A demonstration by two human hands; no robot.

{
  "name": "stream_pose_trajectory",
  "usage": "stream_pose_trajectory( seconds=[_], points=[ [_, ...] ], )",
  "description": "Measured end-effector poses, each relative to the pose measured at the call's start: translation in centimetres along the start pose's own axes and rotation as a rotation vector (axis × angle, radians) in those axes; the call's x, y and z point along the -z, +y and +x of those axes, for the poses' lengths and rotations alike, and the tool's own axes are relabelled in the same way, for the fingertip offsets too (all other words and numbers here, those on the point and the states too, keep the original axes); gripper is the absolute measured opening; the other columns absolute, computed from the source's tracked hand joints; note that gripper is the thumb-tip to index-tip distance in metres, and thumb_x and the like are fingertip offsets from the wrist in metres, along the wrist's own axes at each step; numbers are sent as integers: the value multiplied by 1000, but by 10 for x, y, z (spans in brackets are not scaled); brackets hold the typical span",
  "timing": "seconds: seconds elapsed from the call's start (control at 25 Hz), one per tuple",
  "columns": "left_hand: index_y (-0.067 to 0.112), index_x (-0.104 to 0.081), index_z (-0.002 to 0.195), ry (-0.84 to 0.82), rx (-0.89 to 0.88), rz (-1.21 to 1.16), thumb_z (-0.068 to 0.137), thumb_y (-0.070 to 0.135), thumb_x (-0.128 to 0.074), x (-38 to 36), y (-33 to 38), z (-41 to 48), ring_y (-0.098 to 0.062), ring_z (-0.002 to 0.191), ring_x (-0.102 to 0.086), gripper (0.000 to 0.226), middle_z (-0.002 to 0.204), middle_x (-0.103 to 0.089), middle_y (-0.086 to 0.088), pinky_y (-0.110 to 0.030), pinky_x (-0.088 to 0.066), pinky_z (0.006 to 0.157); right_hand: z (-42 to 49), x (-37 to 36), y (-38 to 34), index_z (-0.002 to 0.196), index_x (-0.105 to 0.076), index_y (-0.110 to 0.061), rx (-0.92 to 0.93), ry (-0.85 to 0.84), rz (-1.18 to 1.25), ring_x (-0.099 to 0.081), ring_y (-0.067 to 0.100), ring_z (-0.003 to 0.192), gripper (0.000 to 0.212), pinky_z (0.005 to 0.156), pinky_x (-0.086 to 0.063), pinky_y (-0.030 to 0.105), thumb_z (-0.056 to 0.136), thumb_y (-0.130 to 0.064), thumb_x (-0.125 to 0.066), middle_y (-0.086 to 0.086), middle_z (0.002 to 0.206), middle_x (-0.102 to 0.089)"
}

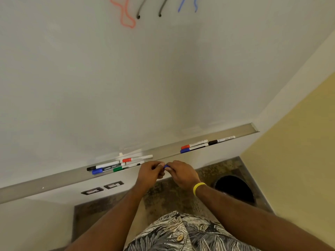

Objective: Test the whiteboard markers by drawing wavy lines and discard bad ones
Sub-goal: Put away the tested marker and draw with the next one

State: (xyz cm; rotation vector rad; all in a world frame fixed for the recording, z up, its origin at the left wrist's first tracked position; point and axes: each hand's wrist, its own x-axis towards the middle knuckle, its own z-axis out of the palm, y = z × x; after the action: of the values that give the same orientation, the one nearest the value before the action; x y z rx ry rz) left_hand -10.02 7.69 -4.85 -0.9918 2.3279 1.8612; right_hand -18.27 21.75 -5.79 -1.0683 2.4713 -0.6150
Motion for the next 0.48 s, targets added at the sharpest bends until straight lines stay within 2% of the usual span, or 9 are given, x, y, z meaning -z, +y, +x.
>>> stream_pose_trajectory(
  seconds=[0.2,0.36,0.48],
  points=[
    [6,-73,106,14,27,8,96,17,-59,-2,1,3,-17,70,-69,20,77,-72,-5,-32,-61,77,0,2,1,115,-64,-18,11,13,-17,-54,13,85,38,76,-39,22,104,-42,-37,3,103,-67],
    [5,-73,105,20,15,14,96,16,-59,-2,2,5,-16,69,-69,20,77,-72,-5,-26,-60,72,2,3,2,116,-65,-18,-14,-3,7,-60,17,92,40,84,-48,29,103,-44,-37,3,105,-68],
    [4,-73,106,7,26,-5,95,15,-60,-2,1,7,-16,69,-70,20,78,-72,-6,-27,-61,73,3,2,0,110,-66,-18,-35,-28,25,-57,13,84,41,80,-48,27,102,-47,-38,2,100,-69]
  ],
)
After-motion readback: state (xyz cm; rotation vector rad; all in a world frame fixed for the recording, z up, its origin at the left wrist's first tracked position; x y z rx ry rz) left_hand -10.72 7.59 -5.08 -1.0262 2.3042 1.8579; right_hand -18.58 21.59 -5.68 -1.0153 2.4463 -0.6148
